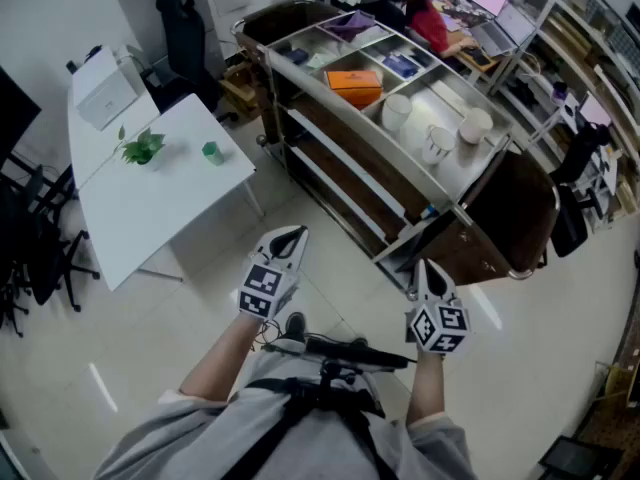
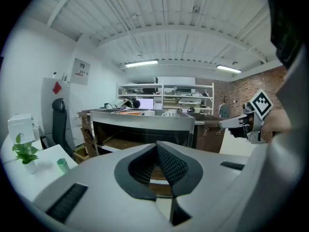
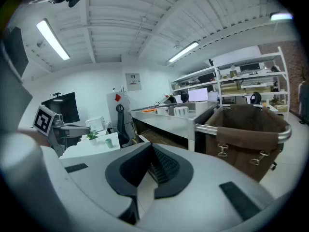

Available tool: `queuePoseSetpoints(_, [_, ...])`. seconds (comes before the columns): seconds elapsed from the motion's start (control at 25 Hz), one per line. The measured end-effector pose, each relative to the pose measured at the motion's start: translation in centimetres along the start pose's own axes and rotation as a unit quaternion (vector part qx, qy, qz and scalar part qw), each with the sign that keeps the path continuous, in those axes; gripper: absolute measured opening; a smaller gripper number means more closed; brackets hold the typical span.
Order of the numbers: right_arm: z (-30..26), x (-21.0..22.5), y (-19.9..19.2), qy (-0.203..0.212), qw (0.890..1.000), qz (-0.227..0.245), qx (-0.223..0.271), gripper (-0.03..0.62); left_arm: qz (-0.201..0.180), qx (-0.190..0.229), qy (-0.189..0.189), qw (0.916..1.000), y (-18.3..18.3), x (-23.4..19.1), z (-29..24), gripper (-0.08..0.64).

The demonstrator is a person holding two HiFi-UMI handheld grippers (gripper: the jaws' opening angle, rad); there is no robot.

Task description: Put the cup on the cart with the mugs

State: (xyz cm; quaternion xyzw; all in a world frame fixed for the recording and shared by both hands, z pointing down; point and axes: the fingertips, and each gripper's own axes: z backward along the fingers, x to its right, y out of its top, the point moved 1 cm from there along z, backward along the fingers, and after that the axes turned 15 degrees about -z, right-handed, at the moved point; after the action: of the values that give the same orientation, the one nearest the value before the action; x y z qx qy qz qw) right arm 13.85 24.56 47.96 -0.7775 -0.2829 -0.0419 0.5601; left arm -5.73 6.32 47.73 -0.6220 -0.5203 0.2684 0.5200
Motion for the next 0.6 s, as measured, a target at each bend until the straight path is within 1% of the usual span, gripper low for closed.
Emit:
queuePoseSetpoints(0.12, [-2.7,-3.2,-0.5,0.017,1.000,0.005,-0.003,0.009,-0.001,-0.002,0.009,1.0000,-1.2,-3.1,1.1,0.003])
queuePoseSetpoints(0.4, [-8.6,-11.5,-1.6,0.075,0.996,0.032,-0.026,0.009,0.008,-0.007,0.041,0.9991,-3.8,-9.8,3.7,0.003])
queuePoseSetpoints(0.6, [-12.8,-16.0,-2.4,0.115,0.990,0.056,-0.062,0.009,0.039,-0.016,0.073,0.9964,-6.4,-13.4,4.5,0.003])
